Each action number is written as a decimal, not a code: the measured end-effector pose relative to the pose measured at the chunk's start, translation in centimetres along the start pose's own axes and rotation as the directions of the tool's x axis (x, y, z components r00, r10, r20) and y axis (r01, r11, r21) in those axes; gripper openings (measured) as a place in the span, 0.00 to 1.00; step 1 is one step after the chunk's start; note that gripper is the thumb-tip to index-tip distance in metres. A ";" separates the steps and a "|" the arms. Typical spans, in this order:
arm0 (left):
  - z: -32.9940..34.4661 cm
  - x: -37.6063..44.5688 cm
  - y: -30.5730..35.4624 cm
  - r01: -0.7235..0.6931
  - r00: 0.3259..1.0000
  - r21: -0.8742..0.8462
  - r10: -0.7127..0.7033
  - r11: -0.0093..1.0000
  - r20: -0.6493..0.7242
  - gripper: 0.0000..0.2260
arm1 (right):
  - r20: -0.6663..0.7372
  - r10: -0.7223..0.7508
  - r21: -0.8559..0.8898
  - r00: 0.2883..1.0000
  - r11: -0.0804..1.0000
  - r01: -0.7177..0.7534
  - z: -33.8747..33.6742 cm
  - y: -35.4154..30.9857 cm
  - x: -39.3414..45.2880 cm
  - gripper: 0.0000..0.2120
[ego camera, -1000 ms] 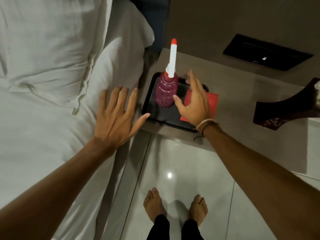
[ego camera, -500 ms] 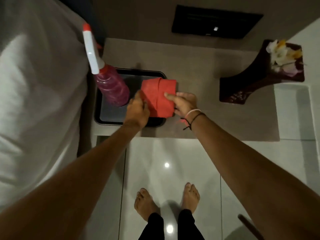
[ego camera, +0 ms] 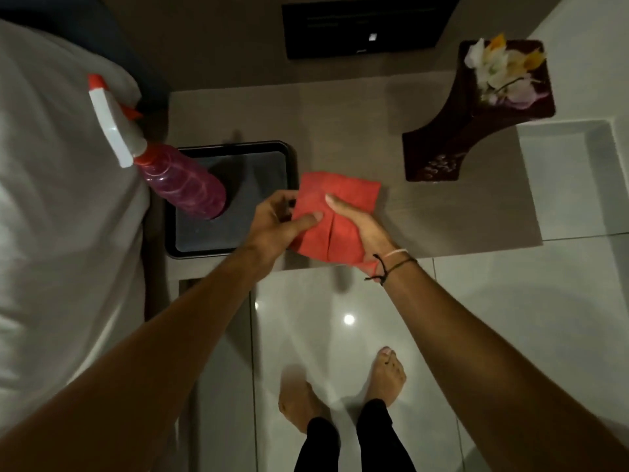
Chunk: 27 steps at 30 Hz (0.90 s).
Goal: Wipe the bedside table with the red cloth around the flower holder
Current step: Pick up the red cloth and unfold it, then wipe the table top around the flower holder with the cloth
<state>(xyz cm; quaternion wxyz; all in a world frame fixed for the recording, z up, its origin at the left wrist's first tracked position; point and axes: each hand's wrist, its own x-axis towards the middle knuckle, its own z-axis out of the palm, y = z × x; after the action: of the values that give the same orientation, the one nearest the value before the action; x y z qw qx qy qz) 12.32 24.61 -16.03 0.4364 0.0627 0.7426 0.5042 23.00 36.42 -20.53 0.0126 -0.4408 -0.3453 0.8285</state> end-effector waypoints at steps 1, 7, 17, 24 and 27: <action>1.0 -0.3 0.0 -0.044 0.999 0.055 0.043 0.998 0.031 0.16 | 0.003 0.005 0.040 1.000 0.999 -0.005 -1.1 0.4 -0.8 0.35; 5.1 -3.1 2.4 -0.382 0.901 0.582 0.429 0.718 0.062 0.15 | -0.027 -0.016 0.258 1.000 0.966 0.022 -8.2 0.8 -7.5 0.22; 13.3 -3.6 14.5 -0.566 0.560 0.824 0.741 0.015 0.372 0.29 | -0.202 0.007 0.479 0.979 0.873 0.092 -15.5 -0.3 -12.2 0.31; 19.8 1.9 18.3 -0.608 0.546 0.732 0.507 -0.308 0.667 0.40 | -0.290 -0.005 0.510 0.957 0.845 0.159 -16.1 0.7 -12.5 0.23; 21.1 3.1 19.0 -0.630 0.516 0.699 0.490 -0.338 0.702 0.42 | -0.303 0.014 0.554 0.953 0.816 0.164 -16.1 2.1 -12.4 0.23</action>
<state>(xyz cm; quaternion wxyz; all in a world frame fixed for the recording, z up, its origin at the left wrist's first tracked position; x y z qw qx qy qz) 18.85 50.08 -4.91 0.0023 0.7121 0.7020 0.0119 43.04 39.78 -18.80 0.2285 -0.5203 -0.0918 0.8177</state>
